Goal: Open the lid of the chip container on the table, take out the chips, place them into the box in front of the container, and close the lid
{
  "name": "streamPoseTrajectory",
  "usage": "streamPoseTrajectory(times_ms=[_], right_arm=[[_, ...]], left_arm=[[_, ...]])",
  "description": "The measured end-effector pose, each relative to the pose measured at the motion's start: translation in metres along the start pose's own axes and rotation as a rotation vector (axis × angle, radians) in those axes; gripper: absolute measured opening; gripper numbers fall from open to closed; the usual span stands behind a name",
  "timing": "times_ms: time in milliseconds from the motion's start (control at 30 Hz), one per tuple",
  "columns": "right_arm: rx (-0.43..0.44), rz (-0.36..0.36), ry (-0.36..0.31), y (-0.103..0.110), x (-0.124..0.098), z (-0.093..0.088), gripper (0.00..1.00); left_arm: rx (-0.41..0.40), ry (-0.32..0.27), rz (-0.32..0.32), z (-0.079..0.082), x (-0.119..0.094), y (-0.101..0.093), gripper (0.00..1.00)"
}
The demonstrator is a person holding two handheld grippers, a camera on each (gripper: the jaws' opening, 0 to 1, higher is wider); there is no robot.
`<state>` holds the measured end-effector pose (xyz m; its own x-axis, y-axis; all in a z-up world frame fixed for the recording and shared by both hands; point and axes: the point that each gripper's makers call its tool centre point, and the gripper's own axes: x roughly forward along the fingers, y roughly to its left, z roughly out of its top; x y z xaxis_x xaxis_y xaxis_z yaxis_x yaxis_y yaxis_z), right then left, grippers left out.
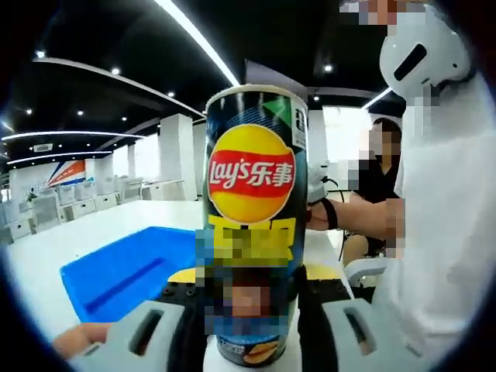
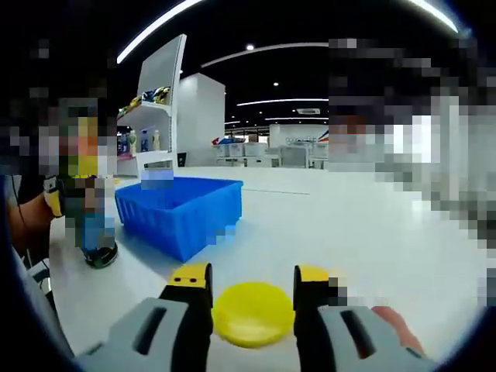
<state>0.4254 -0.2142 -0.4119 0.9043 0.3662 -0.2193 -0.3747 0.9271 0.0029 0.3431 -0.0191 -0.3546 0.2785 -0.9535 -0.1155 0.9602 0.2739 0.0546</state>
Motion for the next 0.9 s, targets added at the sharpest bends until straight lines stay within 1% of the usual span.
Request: streamPoseTrajectory(times_ms=[67, 100, 133, 200, 233, 267, 300, 333, 367, 400, 433, 500, 600, 667, 700, 733, 767, 800, 833, 867, 900], right_arm=[[0.006, -0.002, -0.006, -0.001, -0.001, 0.001, 0.4], [0.008, -0.002, -0.008, -0.001, -0.001, 0.002, 0.4], [0.007, -0.002, -0.009, -0.001, -0.001, 0.002, 0.4], [0.004, 0.0, -0.01, 0.0, -0.001, 0.003, 0.4], [0.003, 0.001, -0.011, 0.0, -0.001, 0.003, 0.4], [0.002, 0.003, -0.013, 0.001, -0.001, 0.004, 0.4], [0.002, 0.004, -0.013, 0.001, 0.0, 0.004, 0.4], [0.003, 0.004, -0.014, 0.002, 0.0, 0.004, 0.4], [0.003, 0.006, -0.016, 0.003, 0.0, 0.004, 0.4], [0.003, 0.007, -0.017, 0.004, 0.0, 0.004, 0.4], [0.002, 0.008, -0.017, 0.004, 0.0, 0.005, 0.4], [-0.002, 0.012, -0.015, 0.006, 0.0, 0.004, 0.4], [-0.017, 0.011, -0.018, 0.006, -0.002, 0.007, 0.4], [-0.013, 0.01, -0.024, 0.006, -0.003, 0.009, 0.4], [-0.014, 0.009, -0.026, 0.006, -0.004, 0.009, 0.4], [-0.017, 0.008, -0.027, 0.006, -0.004, 0.009, 0.4], [-0.02, 0.006, -0.025, 0.006, -0.005, 0.009, 0.4], [-0.021, 0.005, -0.026, 0.006, -0.006, 0.009, 0.4], [-0.018, 0.005, -0.029, 0.006, -0.007, 0.009, 0.4], [-0.015, 0.006, -0.03, 0.006, -0.007, 0.009, 0.4], [-0.015, 0.005, -0.03, 0.006, -0.007, 0.009, 0.4]], left_arm=[[0.017, 0.025, 0.022, 0.0, -0.004, 0.003, 0.44], [0.05, 0.032, 0.048, 0.002, -0.007, 0.007, 0.44], [0.061, 0.038, 0.035, 0.003, -0.009, 0.004, 0.44], [0.065, 0.053, 0.04, 0.007, -0.014, 0.005, 0.44], [0.074, 0.065, 0.029, 0.007, -0.016, 0.004, 0.44], [0.079, 0.071, 0.036, 0.009, -0.018, 0.004, 0.44], [0.12, 0.086, 0.025, 0.009, -0.02, 0.002, 0.44], [0.112, 0.099, 0.03, 0.009, -0.022, 0.002, 0.44], [0.139, 0.13, 0.038, 0.009, -0.025, 0.005, 0.44], [0.175, 0.149, 0.022, 0.007, -0.027, 0.003, 0.44], [0.178, 0.175, 0.027, 0.007, -0.029, 0.002, 0.44], [0.197, 0.216, 0.004, 0.003, -0.033, 0.0, 0.44], [0.224, 0.286, -0.012, -0.002, -0.04, 0.001, 0.44], [0.24, 0.318, 0.0, -0.002, -0.043, 0.004, 0.44], [0.251, 0.331, -0.005, 0.0, -0.045, 0.005, 0.44], [0.242, 0.359, -0.032, -0.002, -0.048, 0.001, 0.44], [0.251, 0.364, -0.025, 0.001, -0.048, 0.002, 0.44], [0.271, 0.383, -0.032, 0.0, -0.049, 0.002, 0.44], [0.28, 0.421, -0.034, -0.003, -0.052, 0.002, 0.44], [0.283, 0.433, -0.033, -0.004, -0.053, 0.003, 0.44], [0.301, 0.465, -0.045, -0.007, -0.056, 0.004, 0.44]])
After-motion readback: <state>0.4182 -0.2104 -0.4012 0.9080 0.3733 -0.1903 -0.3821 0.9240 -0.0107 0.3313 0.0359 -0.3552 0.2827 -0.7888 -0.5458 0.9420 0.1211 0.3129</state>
